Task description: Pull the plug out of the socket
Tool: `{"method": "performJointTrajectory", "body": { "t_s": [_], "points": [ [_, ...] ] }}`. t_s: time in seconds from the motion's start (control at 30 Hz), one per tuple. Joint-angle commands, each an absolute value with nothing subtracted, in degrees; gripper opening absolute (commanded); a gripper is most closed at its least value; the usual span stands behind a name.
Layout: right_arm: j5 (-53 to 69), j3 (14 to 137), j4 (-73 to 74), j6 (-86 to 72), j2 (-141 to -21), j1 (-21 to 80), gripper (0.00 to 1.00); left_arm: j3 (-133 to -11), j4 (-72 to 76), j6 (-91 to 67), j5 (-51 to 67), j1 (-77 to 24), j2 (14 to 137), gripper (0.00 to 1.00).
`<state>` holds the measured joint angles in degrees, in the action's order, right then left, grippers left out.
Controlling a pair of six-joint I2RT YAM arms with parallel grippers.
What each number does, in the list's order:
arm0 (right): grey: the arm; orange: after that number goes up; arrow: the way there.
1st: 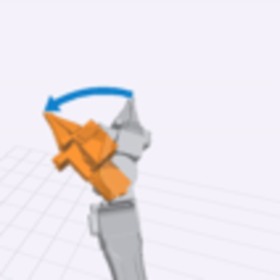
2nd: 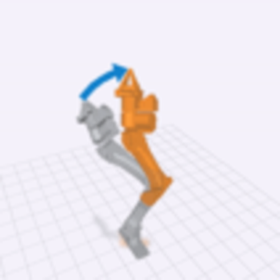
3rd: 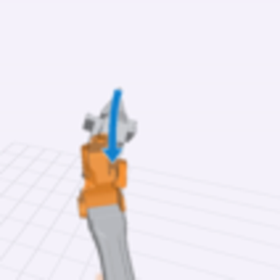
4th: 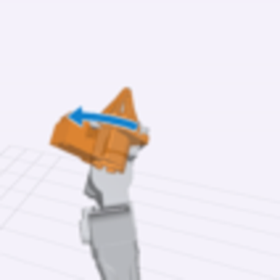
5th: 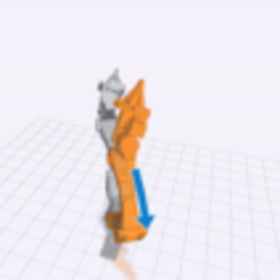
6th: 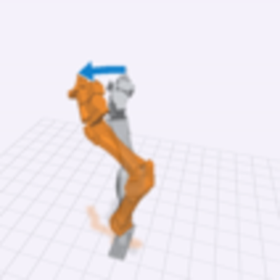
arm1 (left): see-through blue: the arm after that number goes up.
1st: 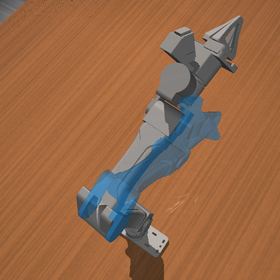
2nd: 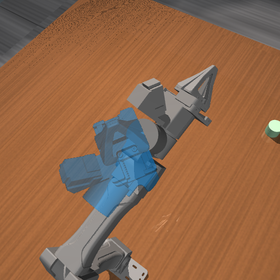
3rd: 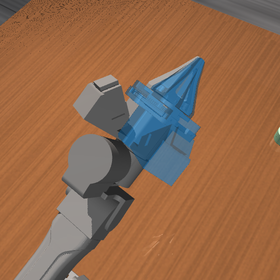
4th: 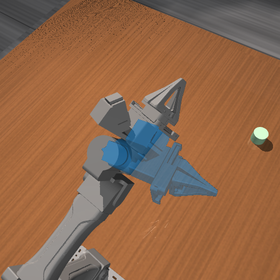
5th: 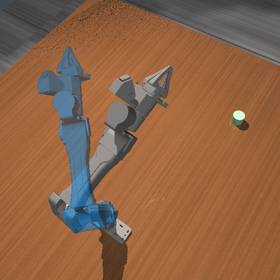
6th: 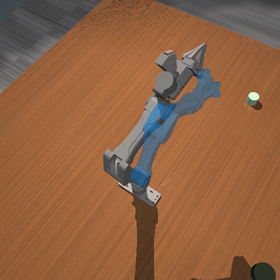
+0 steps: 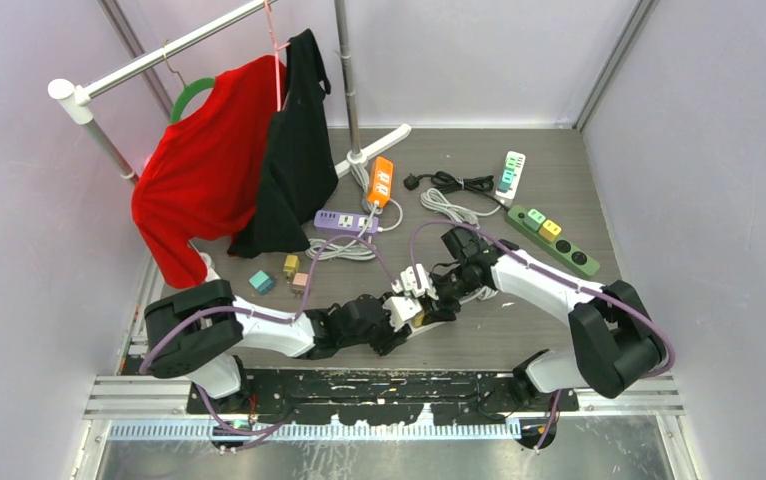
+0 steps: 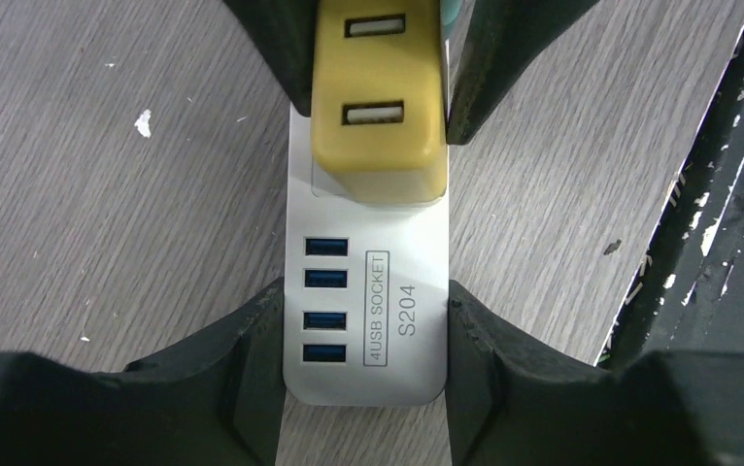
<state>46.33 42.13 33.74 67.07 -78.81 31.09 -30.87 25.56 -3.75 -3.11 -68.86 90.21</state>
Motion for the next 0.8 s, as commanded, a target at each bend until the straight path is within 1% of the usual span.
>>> {"method": "performJointTrajectory", "body": {
  "t_s": [0.0,0.07,0.2,0.27,0.33,0.4,0.5,0.63,0.7,0.77],
  "points": [
    [43.58,46.09,37.56,70.11,-78.94,32.74,0.35,-30.07,28.58,-1.26,-2.01,-68.76,90.7,0.03],
    [43.86,46.35,38.53,70.54,-78.33,32.78,0.22,-29.21,29.25,-1.0,-2.06,-68.69,90.26,0.02],
    [46.02,46.26,40.74,72.28,-78.04,32.78,0.07,-28.31,29.28,-1.09,0.03,-67.69,89.7,0.0],
    [47.48,46.66,38.26,67.81,-78.34,32.72,0.04,-28.22,29.27,-1.14,1.27,-67.34,89.93,0.0],
    [47.7,47.33,33.36,59.49,-78.58,32.03,0.03,-28.34,29.26,-1.06,2.02,-67.31,90.47,0.0],
    [47.46,47.8,31.11,56.28,-78.58,30.37,0.01,-28.27,29.35,-1.26,2.19,-67.32,90.99,0.0],
    [45.41,46.74,35.25,63.26,-77.37,29.05,0.01,-27.38,29.99,-1.6,2.55,-66.9,91.01,0.0],
    [46.74,45.94,42.46,73.59,-76.79,29.83,0.01,-26.51,30.13,-2.42,4.44,-65.2,90.0,0.0],
    [47.21,46.27,42.93,73.91,-76.98,30.83,0.01,-26.21,30.27,-2.46,4.93,-64.89,89.7,0.0],
    [48.05,46.75,40.97,70.51,-77.2,31.02,0.01,-26.28,30.23,-2.53,5.32,-64.85,89.79,0.0]
  ]
}}
